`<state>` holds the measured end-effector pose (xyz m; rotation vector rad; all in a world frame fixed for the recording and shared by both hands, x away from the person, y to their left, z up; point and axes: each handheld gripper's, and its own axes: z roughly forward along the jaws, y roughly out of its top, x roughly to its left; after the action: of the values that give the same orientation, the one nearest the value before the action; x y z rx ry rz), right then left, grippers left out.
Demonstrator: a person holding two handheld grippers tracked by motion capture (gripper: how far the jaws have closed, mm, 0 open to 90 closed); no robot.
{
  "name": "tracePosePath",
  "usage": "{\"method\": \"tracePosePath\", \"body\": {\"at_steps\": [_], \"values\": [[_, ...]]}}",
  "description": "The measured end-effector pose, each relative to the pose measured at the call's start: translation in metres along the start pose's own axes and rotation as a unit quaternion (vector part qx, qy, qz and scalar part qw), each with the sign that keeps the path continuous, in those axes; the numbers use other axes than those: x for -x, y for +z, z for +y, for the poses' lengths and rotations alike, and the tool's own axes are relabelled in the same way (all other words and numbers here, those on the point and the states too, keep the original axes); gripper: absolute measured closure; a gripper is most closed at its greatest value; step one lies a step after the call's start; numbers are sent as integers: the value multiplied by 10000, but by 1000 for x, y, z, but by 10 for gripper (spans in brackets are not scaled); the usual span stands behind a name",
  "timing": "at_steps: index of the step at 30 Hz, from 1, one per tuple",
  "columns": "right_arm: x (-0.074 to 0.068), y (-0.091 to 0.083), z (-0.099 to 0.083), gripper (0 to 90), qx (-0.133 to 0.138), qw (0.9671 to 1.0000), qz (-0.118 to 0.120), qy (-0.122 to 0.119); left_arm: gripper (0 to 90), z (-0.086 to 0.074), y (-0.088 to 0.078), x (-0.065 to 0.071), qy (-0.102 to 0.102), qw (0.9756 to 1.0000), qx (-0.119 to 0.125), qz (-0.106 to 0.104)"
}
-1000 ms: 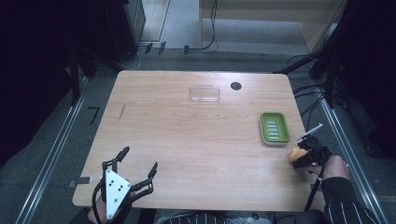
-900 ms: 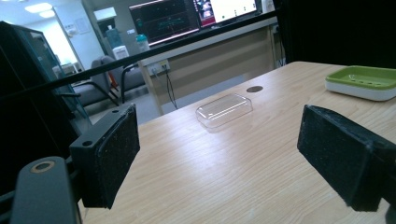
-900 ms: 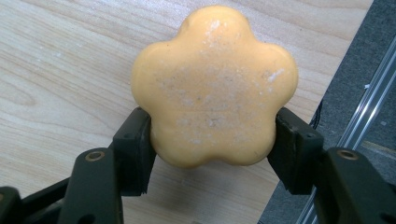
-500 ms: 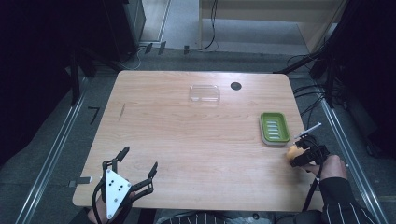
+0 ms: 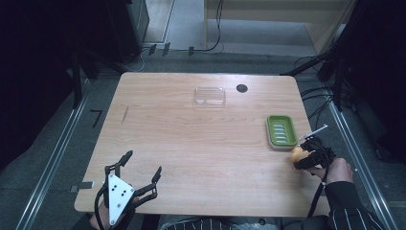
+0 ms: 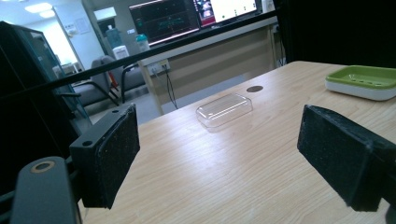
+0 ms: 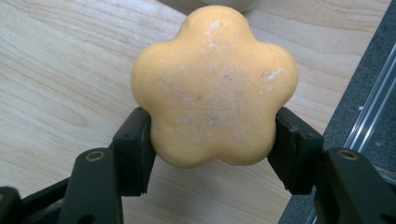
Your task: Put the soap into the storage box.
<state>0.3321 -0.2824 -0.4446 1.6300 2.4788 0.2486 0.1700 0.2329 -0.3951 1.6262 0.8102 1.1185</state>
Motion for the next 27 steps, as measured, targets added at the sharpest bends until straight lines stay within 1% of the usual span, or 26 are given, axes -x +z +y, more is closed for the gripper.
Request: {"method": "tracePosePath", "body": {"at_steps": [2, 9, 13, 15, 17, 19, 25, 27], "values": [[0, 0, 0, 400, 23, 10000, 0, 0, 130, 0, 0, 0, 3, 10000, 1, -6], [-2, -3, 4, 400, 230, 9997, -15, -1, 130, 0, 0, 0, 2, 10000, -8, -5], [-4, -5, 5, 400, 262, 9996, -43, 7, 130, 0, 0, 0, 14, 10000, -13, -8], [-5, -7, 7, 400, 349, 9994, -46, 37, 130, 0, 0, 1, 15, 10000, -14, -8], [-5, -9, 9, 400, 399, 9992, -40, 12, 130, 0, 0, 1, 16, 10000, -15, -7], [-6, -9, 10, 400, 429, 9991, -61, 48, 130, 0, 0, 1, 19, 10000, -17, -9], [-9, -12, 14, 400, 478, 9988, -100, 42, 130, 0, 1, 1, 16, 10000, -16, -9], [-10, -13, 17, 400, 537, 9985, -118, 41, 130, 0, 1, 1, 13, 10000, -11, -8]]}}
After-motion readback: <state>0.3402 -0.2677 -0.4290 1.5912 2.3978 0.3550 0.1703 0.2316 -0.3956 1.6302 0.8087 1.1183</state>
